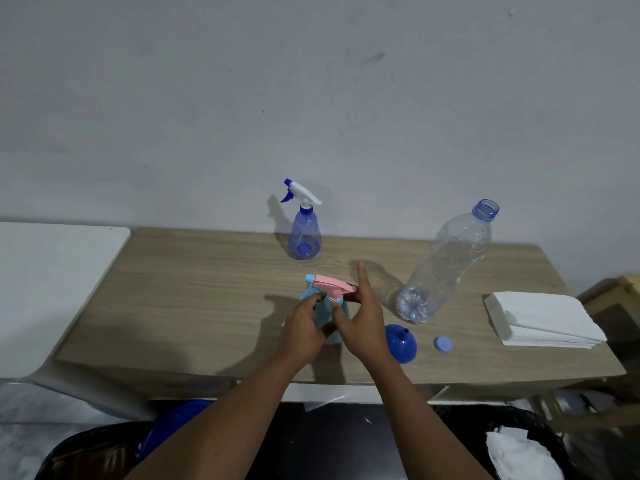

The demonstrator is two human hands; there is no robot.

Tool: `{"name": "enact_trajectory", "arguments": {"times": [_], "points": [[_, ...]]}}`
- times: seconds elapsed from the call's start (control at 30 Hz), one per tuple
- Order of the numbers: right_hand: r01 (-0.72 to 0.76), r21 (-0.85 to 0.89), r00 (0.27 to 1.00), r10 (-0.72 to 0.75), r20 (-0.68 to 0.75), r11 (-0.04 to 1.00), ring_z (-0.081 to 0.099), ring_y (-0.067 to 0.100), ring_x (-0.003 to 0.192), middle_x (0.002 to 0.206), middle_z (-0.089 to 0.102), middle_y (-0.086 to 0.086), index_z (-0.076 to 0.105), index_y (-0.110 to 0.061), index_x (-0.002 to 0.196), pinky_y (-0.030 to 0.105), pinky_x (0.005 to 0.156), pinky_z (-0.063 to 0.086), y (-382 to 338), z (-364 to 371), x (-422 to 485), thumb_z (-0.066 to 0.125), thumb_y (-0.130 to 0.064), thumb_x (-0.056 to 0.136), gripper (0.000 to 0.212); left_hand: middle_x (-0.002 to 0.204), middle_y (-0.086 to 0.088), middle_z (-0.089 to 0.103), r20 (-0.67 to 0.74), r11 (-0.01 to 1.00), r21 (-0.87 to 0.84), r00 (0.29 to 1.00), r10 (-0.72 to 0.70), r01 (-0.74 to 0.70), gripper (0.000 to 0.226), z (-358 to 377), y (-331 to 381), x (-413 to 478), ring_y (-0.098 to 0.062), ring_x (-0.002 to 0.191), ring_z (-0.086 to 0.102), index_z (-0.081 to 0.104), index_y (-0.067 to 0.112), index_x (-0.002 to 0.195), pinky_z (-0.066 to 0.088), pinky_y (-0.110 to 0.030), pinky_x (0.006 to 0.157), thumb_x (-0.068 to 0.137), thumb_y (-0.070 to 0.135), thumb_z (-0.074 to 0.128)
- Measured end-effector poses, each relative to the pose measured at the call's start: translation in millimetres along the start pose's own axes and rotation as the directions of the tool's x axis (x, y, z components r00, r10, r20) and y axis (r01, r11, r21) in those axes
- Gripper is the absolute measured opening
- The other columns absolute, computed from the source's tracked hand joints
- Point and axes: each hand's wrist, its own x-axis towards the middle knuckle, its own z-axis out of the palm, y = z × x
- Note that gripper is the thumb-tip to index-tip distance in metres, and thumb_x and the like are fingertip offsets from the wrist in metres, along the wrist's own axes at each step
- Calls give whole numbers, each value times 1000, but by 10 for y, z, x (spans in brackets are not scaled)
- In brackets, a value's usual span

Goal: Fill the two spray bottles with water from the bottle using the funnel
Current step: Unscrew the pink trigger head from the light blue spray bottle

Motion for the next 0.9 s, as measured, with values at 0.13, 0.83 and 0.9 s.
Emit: {"name": "enact_trajectory", "arguments": {"times": [0.13,0.83,0.9], "points": [[-26,-11,1000,26,-13,1000,60,-1,106,113,60,-14,15,-31,158,11,87,46,-13,15,30,81,-23,80,102,119,14,65,16,999,-34,1000,-8,9,61,13,-27,14,-10,107,65,56,38,124,58,-43,89,66,47,74],[200,83,948,-172,-267,976,63,1,90,103,65,-14,51,-24,118,13,78,48,-515,-228,290,75,-8,82,47,108,19,68,-17,995,-89,999,-35,33,58,35,-87,0,-8,99,68,56,51,113,58,-43,85,64,36,83],[203,104,937,-162,-310,974,63,2,87,100,66,-10,53,-20,118,13,75,49,-678,-378,442,75,-9,82,44,108,18,68,-15,998,-66,1000,-19,18,59,26,-67,-4,-9,99,67,56,50,113,58,-39,85,66,29,84]]}}
